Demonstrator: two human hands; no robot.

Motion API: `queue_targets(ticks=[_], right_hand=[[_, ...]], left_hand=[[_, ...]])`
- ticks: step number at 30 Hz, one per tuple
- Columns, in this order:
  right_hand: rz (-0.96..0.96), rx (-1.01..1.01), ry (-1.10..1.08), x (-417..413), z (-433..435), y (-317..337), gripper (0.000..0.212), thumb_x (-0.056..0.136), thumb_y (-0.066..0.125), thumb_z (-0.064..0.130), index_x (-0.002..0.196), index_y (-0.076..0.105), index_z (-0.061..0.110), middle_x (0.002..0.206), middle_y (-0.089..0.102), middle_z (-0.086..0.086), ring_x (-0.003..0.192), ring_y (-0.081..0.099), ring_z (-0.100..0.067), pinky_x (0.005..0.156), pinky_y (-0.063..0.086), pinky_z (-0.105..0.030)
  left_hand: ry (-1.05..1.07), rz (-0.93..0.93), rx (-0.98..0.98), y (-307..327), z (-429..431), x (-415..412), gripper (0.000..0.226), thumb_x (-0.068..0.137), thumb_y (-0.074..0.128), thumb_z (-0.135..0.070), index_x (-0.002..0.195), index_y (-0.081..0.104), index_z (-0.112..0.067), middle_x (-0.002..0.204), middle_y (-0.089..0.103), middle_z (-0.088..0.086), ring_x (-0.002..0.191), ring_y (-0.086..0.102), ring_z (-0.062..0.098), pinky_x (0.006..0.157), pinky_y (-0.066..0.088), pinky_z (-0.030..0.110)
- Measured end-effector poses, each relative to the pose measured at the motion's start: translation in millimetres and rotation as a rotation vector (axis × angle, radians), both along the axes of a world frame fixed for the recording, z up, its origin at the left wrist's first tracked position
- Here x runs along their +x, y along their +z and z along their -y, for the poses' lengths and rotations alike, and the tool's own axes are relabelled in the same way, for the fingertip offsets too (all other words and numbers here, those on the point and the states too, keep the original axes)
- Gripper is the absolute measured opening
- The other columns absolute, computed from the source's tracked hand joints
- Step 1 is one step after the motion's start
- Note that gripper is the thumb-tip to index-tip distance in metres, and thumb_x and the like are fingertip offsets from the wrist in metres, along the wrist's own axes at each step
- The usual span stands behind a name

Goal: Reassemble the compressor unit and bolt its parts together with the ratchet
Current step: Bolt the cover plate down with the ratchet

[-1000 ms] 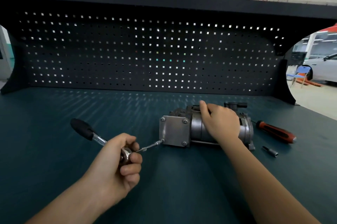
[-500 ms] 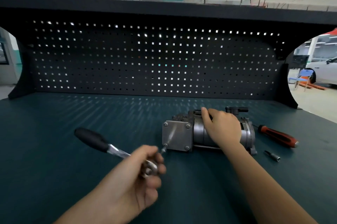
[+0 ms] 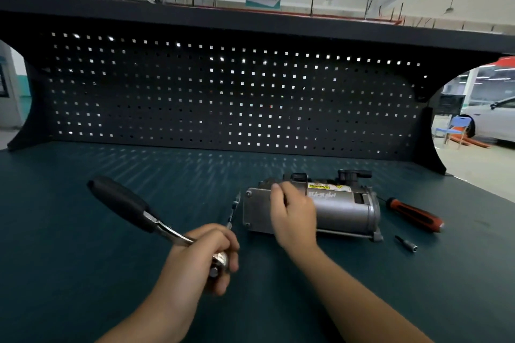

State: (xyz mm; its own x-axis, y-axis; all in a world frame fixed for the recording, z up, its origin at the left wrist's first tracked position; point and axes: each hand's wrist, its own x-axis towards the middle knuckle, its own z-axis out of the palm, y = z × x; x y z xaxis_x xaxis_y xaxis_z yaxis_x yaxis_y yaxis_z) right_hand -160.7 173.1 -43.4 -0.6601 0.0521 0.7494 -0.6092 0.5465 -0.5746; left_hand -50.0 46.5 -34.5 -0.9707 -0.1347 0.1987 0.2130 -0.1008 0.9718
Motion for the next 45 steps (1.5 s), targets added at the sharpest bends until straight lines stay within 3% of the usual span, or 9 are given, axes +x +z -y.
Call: queue_targets(ticks=[2, 5, 9, 13, 17, 22, 25, 30, 45], right_hand=[[0.088, -0.118, 0.045, 4.3, 10.2, -2.6, 0.048, 0.093, 0.048, 0.014, 0.05, 0.029, 0.024, 0.045, 0.031, 0.009, 0.047, 0.031, -0.008, 0.053, 0.022, -0.031], [0.134, -0.107, 0.082, 13.8, 19.4, -6.1, 0.051, 0.093, 0.048, 0.021, 0.046, 0.027, 0.025, 0.044, 0.03, 0.009, 0.05, 0.034, -0.015, 0.054, 0.028, -0.033], [0.367, -0.226, 0.17, 20.9, 34.9, -16.4, 0.05, 0.093, 0.05, 0.032, 0.048, 0.033, 0.02, 0.04, 0.04, 0.008, 0.046, 0.034, -0.005, 0.054, 0.031, -0.029], [0.566, -0.425, 0.35, 20.4, 46.2, -22.8, 0.042, 0.095, 0.049, 0.029, 0.056, 0.054, 0.016, 0.041, 0.049, 0.011, 0.05, 0.044, -0.001, 0.057, 0.037, -0.02], [0.578, -0.497, 0.403, 21.5, 45.4, -20.3, 0.037, 0.095, 0.048, 0.026, 0.061, 0.06, 0.018, 0.048, 0.051, 0.009, 0.054, 0.048, -0.006, 0.059, 0.04, -0.021], [0.603, -0.489, 0.457, 24.3, 42.2, -16.6, 0.036, 0.096, 0.046, 0.025, 0.065, 0.059, 0.013, 0.066, 0.054, -0.011, 0.066, 0.051, -0.019, 0.068, 0.041, -0.032], [0.621, -0.475, 0.497, 25.2, 39.8, -15.1, 0.036, 0.097, 0.045, 0.025, 0.066, 0.058, 0.013, 0.062, 0.052, -0.007, 0.062, 0.05, -0.015, 0.064, 0.041, -0.027], [0.661, -0.477, 0.529, 26.2, 38.5, -13.2, 0.036, 0.098, 0.043, 0.025, 0.067, 0.058, 0.011, 0.053, 0.051, 0.001, 0.045, 0.048, -0.002, 0.051, 0.04, -0.013], [0.825, -0.573, 0.622, 28.0, 39.6, -10.4, 0.039, 0.098, 0.041, 0.031, 0.07, 0.058, 0.011, 0.054, 0.055, -0.003, 0.044, 0.05, -0.009, 0.043, 0.039, -0.018]], left_hand=[[0.006, 0.014, 0.006, -2.6, 0.0, -2.4, 0.045, 0.082, 0.037, 0.005, 0.046, 0.058, -0.013, 0.046, 0.047, 0.013, 0.03, 0.033, 0.017, 0.033, 0.026, 0.017], [0.005, 0.017, -0.012, -4.9, -1.5, -3.9, 0.041, 0.079, 0.039, 0.004, 0.045, 0.057, -0.012, 0.044, 0.046, 0.013, 0.029, 0.032, 0.017, 0.032, 0.025, 0.016], [-0.046, 0.008, -0.037, -4.9, -2.7, -3.5, 0.018, 0.061, 0.047, -0.011, 0.046, 0.057, -0.01, 0.045, 0.046, 0.013, 0.03, 0.033, 0.018, 0.034, 0.026, 0.015], [-0.048, 0.041, -0.033, -10.9, -1.5, -7.5, 0.031, 0.074, 0.045, -0.004, 0.046, 0.056, -0.009, 0.045, 0.046, 0.014, 0.03, 0.034, 0.019, 0.033, 0.027, 0.017], [-0.059, 0.022, -0.068, -11.0, -1.1, -8.0, 0.015, 0.057, 0.045, -0.014, 0.048, 0.056, -0.009, 0.046, 0.047, 0.013, 0.032, 0.035, 0.019, 0.034, 0.028, 0.021], [-0.072, 0.004, -0.109, -14.7, -0.9, -8.1, 0.015, 0.056, 0.045, -0.016, 0.048, 0.056, -0.011, 0.045, 0.048, 0.012, 0.032, 0.036, 0.019, 0.036, 0.028, 0.018], [-0.07, -0.006, -0.116, -13.1, -0.3, -7.9, 0.016, 0.06, 0.047, -0.013, 0.047, 0.057, -0.01, 0.044, 0.047, 0.012, 0.032, 0.036, 0.019, 0.036, 0.028, 0.018], [-0.017, -0.016, -0.125, -11.2, 3.1, -8.7, 0.044, 0.08, 0.037, 0.01, 0.045, 0.058, -0.008, 0.042, 0.045, 0.011, 0.031, 0.035, 0.017, 0.034, 0.029, 0.016], [0.073, -0.07, -0.497, -11.9, 8.5, -10.6, 0.036, 0.08, 0.049, 0.0, 0.051, 0.062, -0.016, 0.041, 0.05, 0.002, 0.031, 0.039, 0.004, 0.039, 0.03, 0.015]])
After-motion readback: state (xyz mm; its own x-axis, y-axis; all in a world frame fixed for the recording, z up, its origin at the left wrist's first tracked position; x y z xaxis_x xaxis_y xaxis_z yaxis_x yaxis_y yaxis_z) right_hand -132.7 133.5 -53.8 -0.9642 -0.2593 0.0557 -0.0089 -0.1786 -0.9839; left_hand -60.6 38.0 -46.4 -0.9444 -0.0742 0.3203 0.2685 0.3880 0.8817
